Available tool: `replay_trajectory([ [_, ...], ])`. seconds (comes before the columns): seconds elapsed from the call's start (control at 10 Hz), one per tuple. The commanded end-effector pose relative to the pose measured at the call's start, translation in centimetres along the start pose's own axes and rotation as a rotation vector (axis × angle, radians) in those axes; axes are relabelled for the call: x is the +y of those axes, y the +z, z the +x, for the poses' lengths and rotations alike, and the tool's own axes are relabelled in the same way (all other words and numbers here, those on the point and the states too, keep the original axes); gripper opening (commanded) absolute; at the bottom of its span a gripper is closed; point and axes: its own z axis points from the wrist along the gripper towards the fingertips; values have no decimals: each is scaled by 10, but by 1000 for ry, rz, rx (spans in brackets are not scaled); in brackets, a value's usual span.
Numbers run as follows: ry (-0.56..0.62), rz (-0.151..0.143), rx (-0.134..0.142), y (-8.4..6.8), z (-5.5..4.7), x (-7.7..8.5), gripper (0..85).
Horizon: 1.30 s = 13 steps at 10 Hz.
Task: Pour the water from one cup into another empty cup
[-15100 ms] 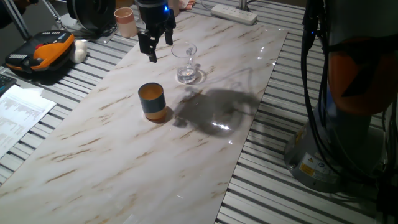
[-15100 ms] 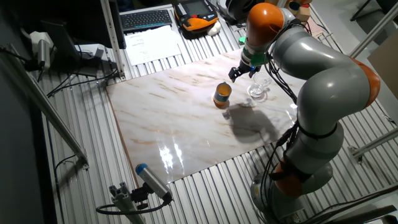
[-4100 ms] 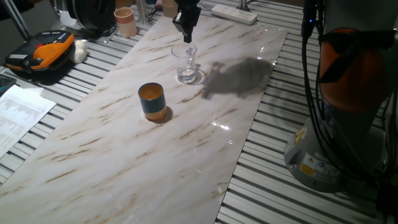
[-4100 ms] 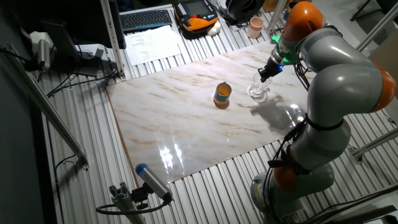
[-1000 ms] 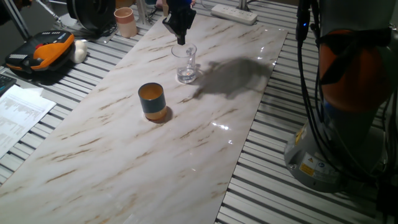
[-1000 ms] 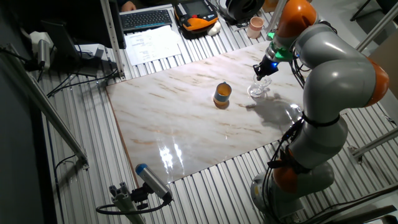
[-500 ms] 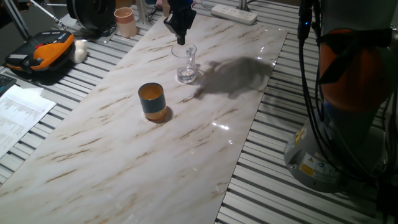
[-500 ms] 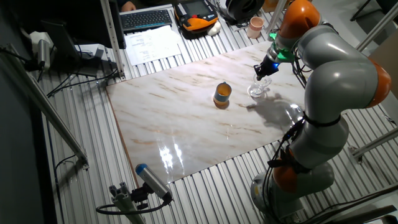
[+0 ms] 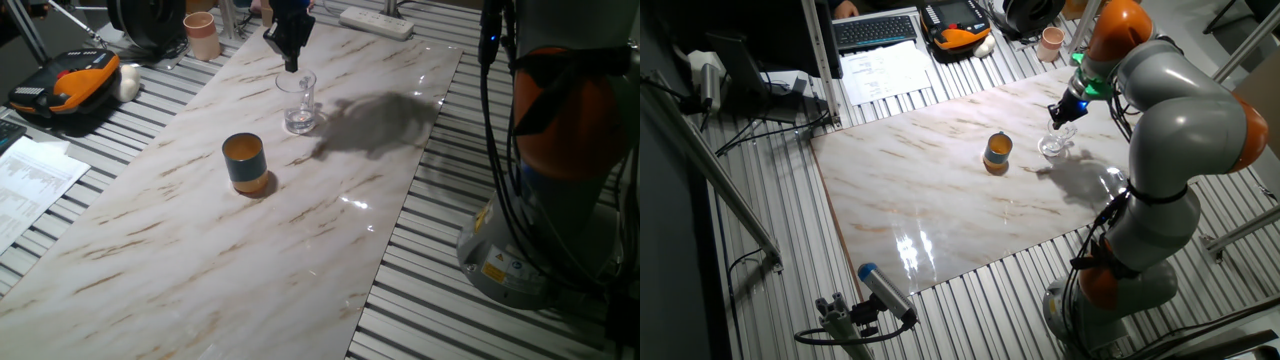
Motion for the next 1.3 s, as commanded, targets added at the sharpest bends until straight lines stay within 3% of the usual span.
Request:
replay_trajectory([
  [0.0,-16,6,-3,-1,-1,-1,0],
  [0.3,-60,21,3,-9,-12,-21,0],
  [0.4,-72,13,10,-11,-17,-29,0],
  [0.8,-115,16,-2,-4,-19,-49,0],
  [1.2,-146,0,-19,5,-23,-70,0],
])
